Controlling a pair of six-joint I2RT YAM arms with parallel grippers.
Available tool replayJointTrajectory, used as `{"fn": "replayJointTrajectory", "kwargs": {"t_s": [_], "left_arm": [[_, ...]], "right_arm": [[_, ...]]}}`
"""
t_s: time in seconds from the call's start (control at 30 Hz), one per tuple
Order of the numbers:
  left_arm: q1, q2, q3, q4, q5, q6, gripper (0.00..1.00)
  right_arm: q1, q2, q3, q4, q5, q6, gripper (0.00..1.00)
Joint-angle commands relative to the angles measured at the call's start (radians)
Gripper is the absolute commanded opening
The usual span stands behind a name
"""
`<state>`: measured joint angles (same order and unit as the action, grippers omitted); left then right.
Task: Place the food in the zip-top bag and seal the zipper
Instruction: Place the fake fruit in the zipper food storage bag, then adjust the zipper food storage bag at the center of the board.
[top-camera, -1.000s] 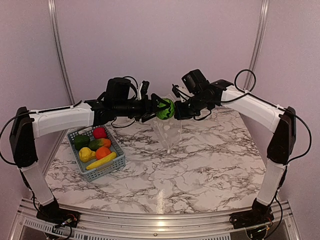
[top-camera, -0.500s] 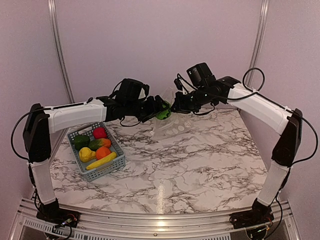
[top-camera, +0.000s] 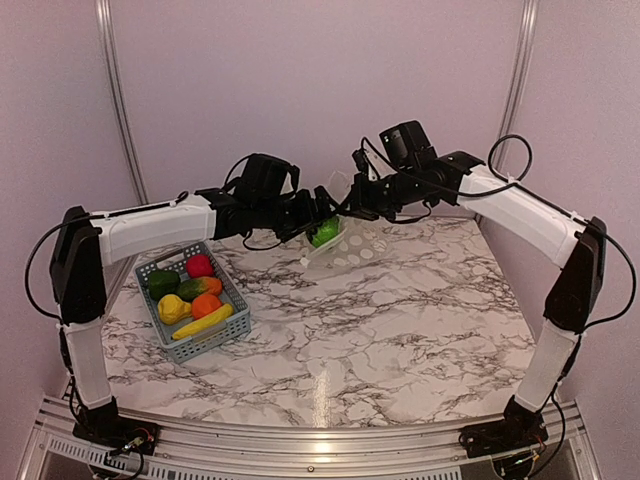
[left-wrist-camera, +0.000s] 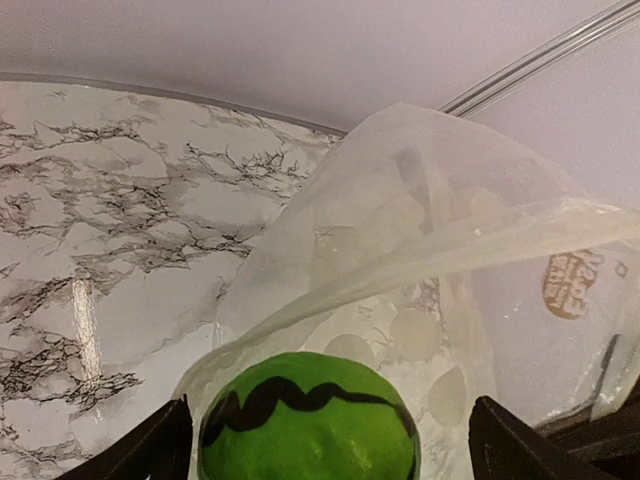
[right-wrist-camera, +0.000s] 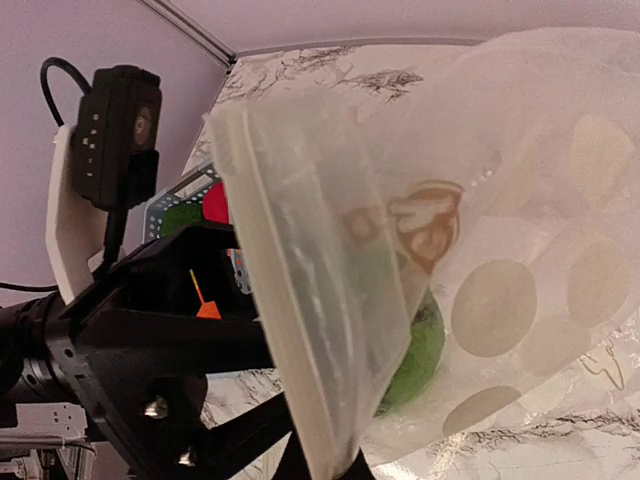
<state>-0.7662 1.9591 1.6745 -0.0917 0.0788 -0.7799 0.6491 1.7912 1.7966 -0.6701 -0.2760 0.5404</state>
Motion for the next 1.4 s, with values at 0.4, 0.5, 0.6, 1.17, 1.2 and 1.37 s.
{"fn": "replayJointTrajectory", "kwargs": {"t_s": [0.4,0.5,0.6,1.17,1.2,1.37], "left_arm": [[-0.006,-0.325,-0.191,-0.092,-0.180,0.023,0.82],[-0.007,-0.337,-0.281,-0.113,-0.196,0.024,0.76],[-0.007,-0.321,-0.344,-0.067,-0.139,0.019,0.71],[-0.007,-0.149,-0.334,0.117,0.136,-0.008,0.52],[-0.006,-0.132,-0.322,0.115,0.142,-0.011,0.49],[-0.006,-0.080,-0.298,0.147,0.176,-0.027,0.46]], "right_arm": [[-0.015,-0.048,-0.057,0.076,0.000,0.058,0.00],[-0.014,-0.057,-0.070,0.093,-0.011,0.073,0.00],[-0.015,-0.064,-0.076,0.099,-0.020,0.075,0.00],[-0.015,-0.103,-0.135,0.122,-0.035,0.082,0.00],[-0.015,-0.105,-0.138,0.123,-0.034,0.081,0.00],[-0.015,-0.110,-0.146,0.125,-0.026,0.079,0.00]]}}
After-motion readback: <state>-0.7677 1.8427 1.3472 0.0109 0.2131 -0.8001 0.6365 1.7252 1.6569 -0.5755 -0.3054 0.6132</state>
